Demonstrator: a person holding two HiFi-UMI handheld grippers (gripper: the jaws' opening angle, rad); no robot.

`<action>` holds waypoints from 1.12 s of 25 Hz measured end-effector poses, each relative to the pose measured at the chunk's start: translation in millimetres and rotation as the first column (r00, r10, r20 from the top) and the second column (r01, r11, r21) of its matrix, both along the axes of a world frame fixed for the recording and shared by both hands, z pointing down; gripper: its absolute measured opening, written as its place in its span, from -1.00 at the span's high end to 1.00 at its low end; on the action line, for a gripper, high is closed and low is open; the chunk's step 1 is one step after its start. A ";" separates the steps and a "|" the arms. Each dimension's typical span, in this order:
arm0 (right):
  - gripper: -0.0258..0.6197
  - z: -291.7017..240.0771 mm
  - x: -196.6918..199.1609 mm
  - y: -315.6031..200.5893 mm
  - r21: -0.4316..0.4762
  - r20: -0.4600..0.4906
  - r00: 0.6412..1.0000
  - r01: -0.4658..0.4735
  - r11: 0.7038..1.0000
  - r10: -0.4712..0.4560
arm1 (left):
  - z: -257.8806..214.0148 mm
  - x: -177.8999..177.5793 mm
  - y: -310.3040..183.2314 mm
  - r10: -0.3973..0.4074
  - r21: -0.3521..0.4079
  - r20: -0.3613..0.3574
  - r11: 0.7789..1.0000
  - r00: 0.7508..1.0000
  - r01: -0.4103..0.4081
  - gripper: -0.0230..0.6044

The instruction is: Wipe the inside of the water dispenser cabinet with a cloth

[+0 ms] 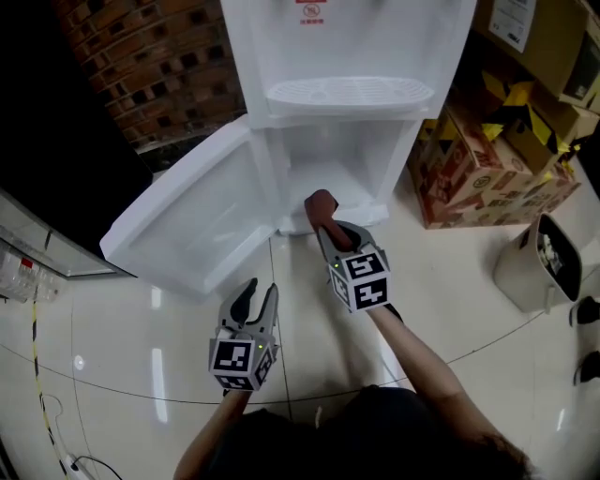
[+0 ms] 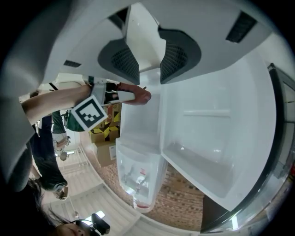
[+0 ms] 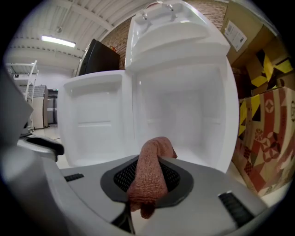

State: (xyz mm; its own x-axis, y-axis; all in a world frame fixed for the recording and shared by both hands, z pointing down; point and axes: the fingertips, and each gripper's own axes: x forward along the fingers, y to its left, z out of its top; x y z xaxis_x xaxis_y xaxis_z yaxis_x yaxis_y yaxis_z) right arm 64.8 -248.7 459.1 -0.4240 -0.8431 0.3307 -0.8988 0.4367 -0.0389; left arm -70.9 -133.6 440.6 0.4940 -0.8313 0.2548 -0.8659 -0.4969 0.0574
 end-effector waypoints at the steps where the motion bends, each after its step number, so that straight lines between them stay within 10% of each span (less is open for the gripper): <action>1: 0.66 -0.6 3.7 13.5 0.001 0.002 1.000 0.006 1.000 -0.006 | 0.0 6.9 -1.8 0.004 0.002 -0.005 1.000 1.000 -0.004 0.54; 10: 0.67 5.2 8.8 110.2 -0.026 0.104 0.994 -0.026 0.999 0.028 | -2.7 55.8 4.0 0.059 0.033 0.016 0.998 0.998 -0.059 0.54; 28: 0.68 -2.0 1.7 124.5 -0.003 0.125 0.991 -0.057 0.998 0.057 | 6.9 43.7 27.0 0.032 0.026 0.023 0.999 0.999 -0.033 0.54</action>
